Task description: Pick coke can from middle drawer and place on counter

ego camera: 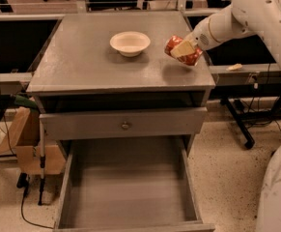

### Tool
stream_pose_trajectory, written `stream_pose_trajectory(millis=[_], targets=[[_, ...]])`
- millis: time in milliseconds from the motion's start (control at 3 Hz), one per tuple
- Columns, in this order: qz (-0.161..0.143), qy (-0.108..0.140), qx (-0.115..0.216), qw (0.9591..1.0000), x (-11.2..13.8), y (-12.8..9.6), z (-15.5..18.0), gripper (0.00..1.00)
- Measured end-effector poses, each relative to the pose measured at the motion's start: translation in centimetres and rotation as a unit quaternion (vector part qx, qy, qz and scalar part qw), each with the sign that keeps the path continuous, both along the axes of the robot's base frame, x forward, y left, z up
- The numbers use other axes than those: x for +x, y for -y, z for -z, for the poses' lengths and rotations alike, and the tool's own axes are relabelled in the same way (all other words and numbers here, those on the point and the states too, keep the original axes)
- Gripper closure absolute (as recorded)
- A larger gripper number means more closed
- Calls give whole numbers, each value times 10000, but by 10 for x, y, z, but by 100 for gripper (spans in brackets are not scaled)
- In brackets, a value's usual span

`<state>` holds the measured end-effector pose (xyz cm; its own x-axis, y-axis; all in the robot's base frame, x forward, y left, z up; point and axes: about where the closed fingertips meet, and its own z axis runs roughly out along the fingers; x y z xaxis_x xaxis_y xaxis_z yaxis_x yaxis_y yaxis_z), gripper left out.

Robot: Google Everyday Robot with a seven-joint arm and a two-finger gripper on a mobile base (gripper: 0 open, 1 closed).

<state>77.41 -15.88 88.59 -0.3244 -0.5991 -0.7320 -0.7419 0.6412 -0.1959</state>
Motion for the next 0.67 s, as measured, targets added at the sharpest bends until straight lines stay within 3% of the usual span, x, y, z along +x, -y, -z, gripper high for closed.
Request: stream_pose_trajectory(millis=[333, 667], targets=[[0, 0, 0, 10000, 0, 0, 0, 0], [0, -1, 0, 10000, 0, 0, 0, 0]])
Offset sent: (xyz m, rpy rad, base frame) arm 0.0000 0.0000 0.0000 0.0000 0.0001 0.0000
